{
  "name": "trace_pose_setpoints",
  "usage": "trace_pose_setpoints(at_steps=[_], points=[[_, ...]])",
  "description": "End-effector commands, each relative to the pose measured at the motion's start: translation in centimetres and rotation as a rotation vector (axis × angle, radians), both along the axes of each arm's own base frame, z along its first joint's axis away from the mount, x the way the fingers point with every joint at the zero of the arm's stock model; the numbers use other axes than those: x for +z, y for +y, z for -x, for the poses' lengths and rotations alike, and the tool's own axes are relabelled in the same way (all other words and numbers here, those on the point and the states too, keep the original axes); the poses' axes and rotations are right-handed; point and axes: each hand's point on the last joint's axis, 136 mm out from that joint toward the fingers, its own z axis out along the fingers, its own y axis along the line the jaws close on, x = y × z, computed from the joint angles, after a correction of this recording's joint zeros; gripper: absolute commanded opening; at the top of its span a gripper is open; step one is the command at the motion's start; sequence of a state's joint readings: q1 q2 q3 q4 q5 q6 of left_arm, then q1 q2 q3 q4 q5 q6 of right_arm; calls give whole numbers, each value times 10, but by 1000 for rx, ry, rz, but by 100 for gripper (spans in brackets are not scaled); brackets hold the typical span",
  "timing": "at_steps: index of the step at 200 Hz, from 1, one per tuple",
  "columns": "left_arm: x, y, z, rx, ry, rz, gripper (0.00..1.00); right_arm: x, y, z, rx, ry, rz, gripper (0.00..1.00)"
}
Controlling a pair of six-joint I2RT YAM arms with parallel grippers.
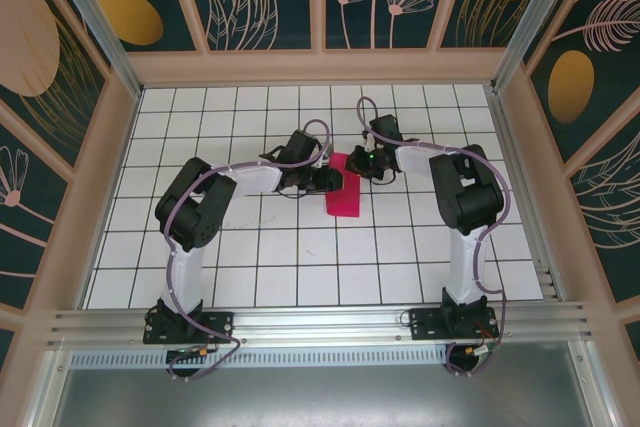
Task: Fold a paper plane with a square sheet of paper (fold left side to right side)
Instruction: Hold the square sheet of paper at the center of the table, then first fold the square sheet of paper in half at the center of the table.
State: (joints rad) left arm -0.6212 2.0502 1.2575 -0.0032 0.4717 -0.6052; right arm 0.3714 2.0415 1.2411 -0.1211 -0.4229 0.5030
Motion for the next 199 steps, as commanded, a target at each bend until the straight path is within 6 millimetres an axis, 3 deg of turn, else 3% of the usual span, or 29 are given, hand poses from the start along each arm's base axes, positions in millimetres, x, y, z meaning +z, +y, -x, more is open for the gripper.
trace_pose_setpoints(at_steps=[1, 52, 199], points=[[2, -5, 3, -36, -6, 17, 34, -42, -15, 24, -12, 115, 98, 19], [-24, -1, 11, -41, 30, -19, 33, -41, -14, 24, -10, 116, 100, 19], [-26, 4, 56, -164, -23, -66, 33, -47, -17, 27, -15, 138, 119, 20]])
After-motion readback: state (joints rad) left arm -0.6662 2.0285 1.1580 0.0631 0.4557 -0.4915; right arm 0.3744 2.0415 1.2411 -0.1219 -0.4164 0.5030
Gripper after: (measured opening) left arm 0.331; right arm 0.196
